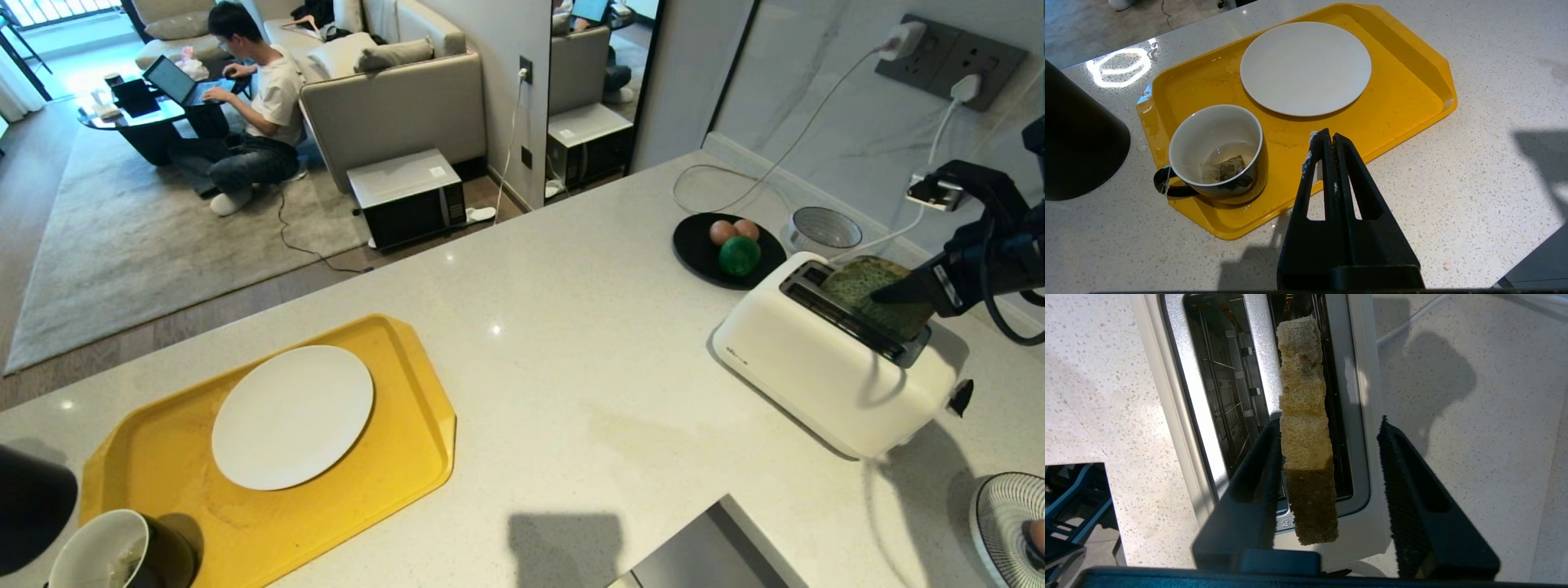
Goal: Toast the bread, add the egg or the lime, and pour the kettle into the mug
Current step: Put the baked bread on a plate
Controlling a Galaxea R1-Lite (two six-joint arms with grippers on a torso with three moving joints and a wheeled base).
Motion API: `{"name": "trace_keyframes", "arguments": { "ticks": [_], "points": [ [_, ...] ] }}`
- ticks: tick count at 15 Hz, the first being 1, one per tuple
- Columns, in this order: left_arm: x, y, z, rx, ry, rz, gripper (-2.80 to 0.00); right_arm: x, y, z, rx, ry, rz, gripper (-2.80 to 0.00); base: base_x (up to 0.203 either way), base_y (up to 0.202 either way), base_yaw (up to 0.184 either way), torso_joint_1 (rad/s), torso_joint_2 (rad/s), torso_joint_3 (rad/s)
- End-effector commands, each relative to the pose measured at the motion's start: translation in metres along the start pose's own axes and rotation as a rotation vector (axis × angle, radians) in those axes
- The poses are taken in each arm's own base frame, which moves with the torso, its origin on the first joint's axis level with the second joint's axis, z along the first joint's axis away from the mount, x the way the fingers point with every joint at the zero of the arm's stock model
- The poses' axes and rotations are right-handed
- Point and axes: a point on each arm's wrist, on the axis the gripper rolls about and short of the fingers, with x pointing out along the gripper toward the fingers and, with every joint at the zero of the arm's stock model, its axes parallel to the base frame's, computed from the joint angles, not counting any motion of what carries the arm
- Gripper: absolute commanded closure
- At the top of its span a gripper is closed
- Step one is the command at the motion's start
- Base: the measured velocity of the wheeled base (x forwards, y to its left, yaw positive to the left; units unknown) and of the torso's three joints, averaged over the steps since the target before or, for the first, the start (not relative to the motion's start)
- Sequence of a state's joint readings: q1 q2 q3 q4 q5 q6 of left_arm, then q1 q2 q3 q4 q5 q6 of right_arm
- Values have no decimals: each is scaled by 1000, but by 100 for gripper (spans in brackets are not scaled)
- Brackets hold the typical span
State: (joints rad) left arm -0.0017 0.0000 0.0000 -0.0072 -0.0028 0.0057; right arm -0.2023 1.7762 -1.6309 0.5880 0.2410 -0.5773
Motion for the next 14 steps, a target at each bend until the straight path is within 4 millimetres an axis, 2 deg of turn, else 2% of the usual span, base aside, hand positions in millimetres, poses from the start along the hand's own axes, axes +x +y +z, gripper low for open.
{"name": "trace_keyframes", "arguments": {
  "ticks": [1, 4, 7, 11, 14],
  "points": [
    [0, 0, 0, -1, 0, 0, 0, -3, 1, 1, -7, -7, 0, 0, 0, 0, 0, 0, 0, 0],
    [0, 0, 0, 0, 0, 0, 0, -21, 4, 5, -17, -41, -22, 0, 0, 0, 0, 0, 0, 0],
    [0, 0, 0, 0, 0, 0, 0, -51, 12, 6, -30, -88, -54, 0, 0, 0, 0, 0, 0, 0],
    [0, 0, 0, 0, 0, 0, 0, -97, 31, -6, -41, -113, -131, 0, 0, 0, 0, 0, 0, 0],
    [0, 0, 0, 0, 0, 0, 0, -118, 40, -12, -36, -124, -183, 0, 0, 0, 0, 0, 0, 0]
  ]
}}
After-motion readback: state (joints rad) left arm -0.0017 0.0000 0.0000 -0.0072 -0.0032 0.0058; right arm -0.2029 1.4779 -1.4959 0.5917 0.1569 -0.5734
